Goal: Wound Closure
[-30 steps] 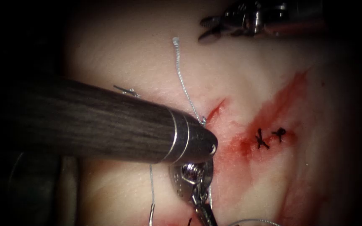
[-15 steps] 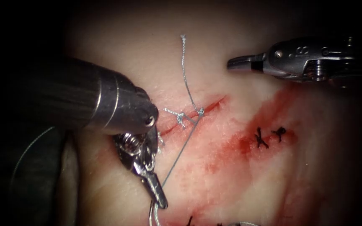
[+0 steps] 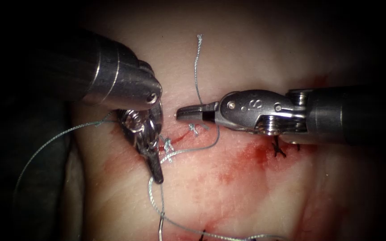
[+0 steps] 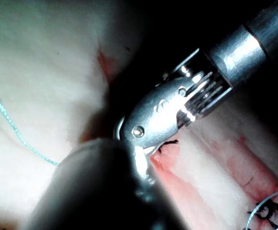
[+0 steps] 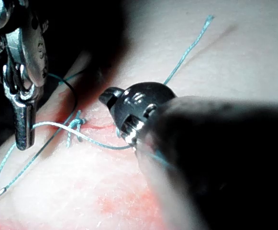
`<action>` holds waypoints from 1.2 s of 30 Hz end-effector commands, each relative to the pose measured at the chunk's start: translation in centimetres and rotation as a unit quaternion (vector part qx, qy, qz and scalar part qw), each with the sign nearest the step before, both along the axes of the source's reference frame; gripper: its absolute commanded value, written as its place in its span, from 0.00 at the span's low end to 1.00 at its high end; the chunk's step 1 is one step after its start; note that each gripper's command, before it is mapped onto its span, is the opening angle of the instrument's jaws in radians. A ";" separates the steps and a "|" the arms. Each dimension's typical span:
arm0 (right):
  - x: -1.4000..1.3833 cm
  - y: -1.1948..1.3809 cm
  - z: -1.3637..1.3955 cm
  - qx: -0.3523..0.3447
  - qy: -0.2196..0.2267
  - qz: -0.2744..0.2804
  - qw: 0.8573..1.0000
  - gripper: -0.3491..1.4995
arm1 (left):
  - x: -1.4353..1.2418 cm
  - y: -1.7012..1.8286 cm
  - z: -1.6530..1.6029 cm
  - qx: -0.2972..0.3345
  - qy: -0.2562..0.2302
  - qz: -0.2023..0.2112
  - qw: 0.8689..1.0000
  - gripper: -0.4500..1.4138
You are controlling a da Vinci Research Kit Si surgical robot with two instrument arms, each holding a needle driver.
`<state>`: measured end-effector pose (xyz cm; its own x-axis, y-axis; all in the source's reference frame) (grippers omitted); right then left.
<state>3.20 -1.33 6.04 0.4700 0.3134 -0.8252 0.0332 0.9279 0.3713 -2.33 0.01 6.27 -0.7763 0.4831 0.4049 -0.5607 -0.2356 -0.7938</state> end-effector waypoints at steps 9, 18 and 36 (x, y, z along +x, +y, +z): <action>0.03 0.05 0.26 0.001 0.022 -0.083 0.996 0.00 | -0.05 0.34 -0.18 -0.090 0.007 0.000 0.996 0.00; 0.10 -0.06 -0.04 0.006 0.097 -0.150 0.984 0.00 | 0.09 0.44 0.15 -0.096 0.032 -0.047 0.994 0.00; -0.16 0.16 0.10 0.129 0.162 -0.083 0.975 0.00 | -0.15 0.48 0.65 -0.079 0.028 -0.115 0.990 0.00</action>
